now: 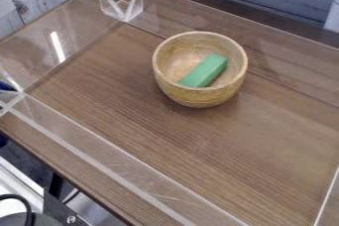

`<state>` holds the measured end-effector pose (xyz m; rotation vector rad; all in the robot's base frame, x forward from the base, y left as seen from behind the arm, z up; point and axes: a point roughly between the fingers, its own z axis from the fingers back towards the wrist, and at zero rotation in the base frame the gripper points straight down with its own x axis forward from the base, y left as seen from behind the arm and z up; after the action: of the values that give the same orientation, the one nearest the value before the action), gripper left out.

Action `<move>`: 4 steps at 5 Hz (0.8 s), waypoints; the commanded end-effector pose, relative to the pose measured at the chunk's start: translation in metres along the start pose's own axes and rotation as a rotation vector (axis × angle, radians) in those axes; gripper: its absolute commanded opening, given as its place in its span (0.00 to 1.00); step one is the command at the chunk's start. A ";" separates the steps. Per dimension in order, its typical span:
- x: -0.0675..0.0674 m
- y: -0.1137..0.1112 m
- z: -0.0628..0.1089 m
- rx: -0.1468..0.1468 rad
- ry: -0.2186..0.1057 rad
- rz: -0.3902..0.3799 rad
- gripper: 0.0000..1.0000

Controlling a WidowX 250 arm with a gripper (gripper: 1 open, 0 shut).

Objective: Put the green block in the brown bowl

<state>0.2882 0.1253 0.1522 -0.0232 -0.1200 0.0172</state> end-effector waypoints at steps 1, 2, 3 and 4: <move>0.010 -0.017 -0.002 0.006 -0.020 -0.040 0.00; 0.012 -0.037 -0.016 -0.007 0.001 -0.089 0.00; 0.019 -0.050 -0.029 -0.021 0.013 -0.123 0.00; 0.021 -0.053 -0.046 -0.020 0.038 -0.136 0.00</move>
<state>0.3097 0.0713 0.0958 -0.0546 -0.0364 -0.1137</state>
